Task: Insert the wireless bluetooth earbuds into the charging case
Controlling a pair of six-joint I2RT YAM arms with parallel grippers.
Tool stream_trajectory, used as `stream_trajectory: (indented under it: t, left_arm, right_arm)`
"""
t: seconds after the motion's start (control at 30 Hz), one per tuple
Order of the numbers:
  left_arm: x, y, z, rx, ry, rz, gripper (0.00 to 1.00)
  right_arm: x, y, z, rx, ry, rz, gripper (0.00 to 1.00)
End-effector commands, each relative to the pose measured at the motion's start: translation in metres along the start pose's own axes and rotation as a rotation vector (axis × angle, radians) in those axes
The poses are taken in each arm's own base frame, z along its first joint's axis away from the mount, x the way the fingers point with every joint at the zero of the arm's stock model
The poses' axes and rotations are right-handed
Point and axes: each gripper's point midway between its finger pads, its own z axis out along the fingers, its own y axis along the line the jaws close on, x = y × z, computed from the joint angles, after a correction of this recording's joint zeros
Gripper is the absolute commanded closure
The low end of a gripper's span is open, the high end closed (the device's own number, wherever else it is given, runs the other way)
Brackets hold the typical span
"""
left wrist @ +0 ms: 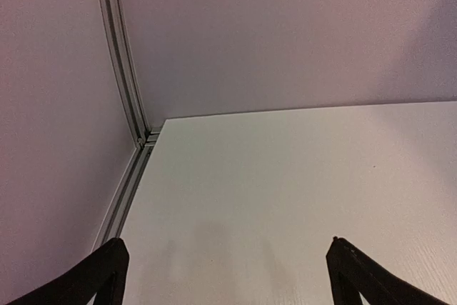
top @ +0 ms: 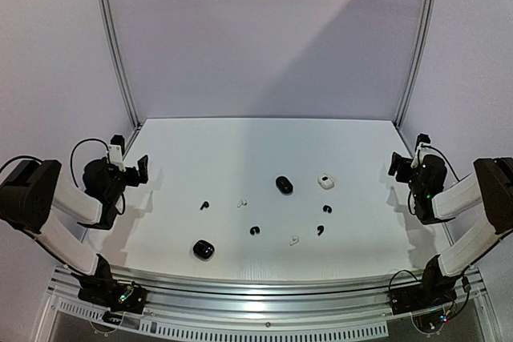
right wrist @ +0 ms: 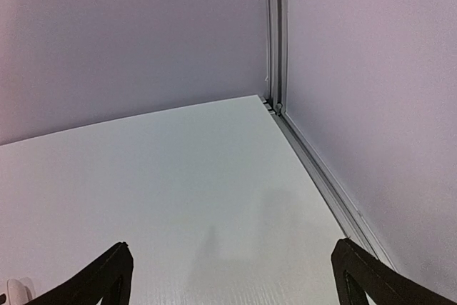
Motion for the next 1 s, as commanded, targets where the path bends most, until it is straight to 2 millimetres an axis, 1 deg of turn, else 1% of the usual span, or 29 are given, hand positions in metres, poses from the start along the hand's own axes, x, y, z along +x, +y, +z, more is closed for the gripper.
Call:
stream_trajectory:
  t: [0.0, 0.03, 0.07, 0.1, 0.17, 0.23, 0.33, 0.37, 0.47, 0.5, 0.53, 0.57, 0.6, 0.63, 0.67, 0.7, 0.73, 0.77, 0.8, 0.83, 0.87, 0.9, 0.97]
  left_arm:
    - [-0.005, -0.002, 0.003, -0.001, -0.018, -0.006, 0.01]
    - [-0.006, -0.002, 0.004, -0.001, -0.020, -0.006, 0.01]
    - [-0.006, -0.002, 0.004, 0.001, -0.019, -0.006, 0.01]
    - [-0.006, -0.002, 0.004, 0.000, -0.020, -0.005, 0.01]
    - [-0.007, -0.003, 0.003, 0.003, -0.024, -0.003, 0.01]
    - [-0.015, -0.007, -0.001, 0.028, -0.049, 0.009, 0.01]
    - [-0.034, -0.026, -0.003, 0.150, -0.043, 0.047, 0.01]
    - [-0.034, -0.032, 0.000, 0.195, 0.007, 0.050, 0.01]
    - [-0.060, -0.032, 0.016, 0.214, 0.089, -0.043, 0.01]
    - [-0.062, -0.035, 0.022, 0.235, 0.143, -0.065, 0.01]
    - [-0.066, -0.040, 0.028, 0.264, 0.192, -0.106, 0.01]
    - [-0.070, -0.043, 0.034, 0.287, 0.232, -0.139, 0.01]
    - [-0.077, -0.047, 0.039, 0.311, 0.263, -0.177, 0.01]
    - [-0.076, -0.052, 0.039, 0.334, 0.297, -0.221, 0.01]
    - [-0.075, -0.057, 0.038, 0.360, 0.315, -0.243, 0.01]
    - [-0.074, -0.062, 0.036, 0.387, 0.325, -0.257, 0.01]
    - [-0.073, -0.066, 0.034, 0.402, 0.333, -0.263, 0.01]
    - [-0.071, -0.068, 0.034, 0.410, 0.344, -0.267, 0.01]
    - [-0.069, -0.069, 0.033, 0.413, 0.354, -0.271, 0.01]
    - [-0.068, -0.069, 0.033, 0.412, 0.361, -0.276, 0.01]
    - [-0.067, -0.070, 0.033, 0.415, 0.368, -0.282, 0.01]
    - [-0.068, -0.072, 0.032, 0.431, 0.369, -0.283, 0.01]
    - [-0.074, -0.084, 0.026, 0.515, 0.359, -0.274, 0.01]
  right_arm:
    - [-0.030, -0.016, 0.011, 0.132, 0.042, 0.026, 0.01]
    - [-0.038, -0.016, 0.012, 0.139, 0.045, 0.030, 0.01]
    - [-0.051, -0.013, 0.012, 0.128, 0.029, 0.039, 0.01]
    - [-0.059, -0.008, 0.012, 0.104, 0.020, 0.053, 0.01]
    - [-0.075, 0.008, 0.013, 0.024, 0.016, 0.078, 0.02]
    - [-0.088, 0.026, 0.014, -0.063, 0.042, 0.111, 0.07]
    - [-0.092, 0.052, 0.017, -0.166, 0.136, 0.177, 0.17]
    - [-0.090, 0.065, 0.017, -0.190, 0.177, 0.181, 0.19]
    - [-0.069, 0.118, 0.014, -0.291, 0.321, 0.099, 0.22]
    - [-0.061, 0.138, 0.010, -0.331, 0.361, 0.043, 0.22]
    - [-0.039, 0.153, 0.008, -0.350, 0.452, -0.012, 0.22]
    - [-0.030, 0.169, 0.005, -0.382, 0.502, -0.065, 0.22]
    - [-0.015, 0.181, 0.004, -0.412, 0.567, -0.113, 0.22]
    - [-0.001, 0.194, 0.008, -0.430, 0.630, -0.139, 0.23]
    - [0.007, 0.202, 0.010, -0.439, 0.674, -0.152, 0.24]
    - [0.025, 0.208, 0.011, -0.443, 0.733, -0.170, 0.24]
    - [0.034, 0.216, 0.010, -0.450, 0.766, -0.191, 0.24]
    - [0.051, 0.222, 0.010, -0.453, 0.812, -0.227, 0.23]
    - [0.064, 0.228, 0.009, -0.450, 0.844, -0.265, 0.22]
    - [0.070, 0.233, 0.007, -0.452, 0.860, -0.299, 0.22]
    - [0.083, 0.236, 0.006, -0.452, 0.888, -0.324, 0.22]
    - [0.089, 0.238, 0.006, -0.451, 0.901, -0.338, 0.22]
    - [0.101, 0.238, 0.005, -0.442, 0.927, -0.339, 0.22]
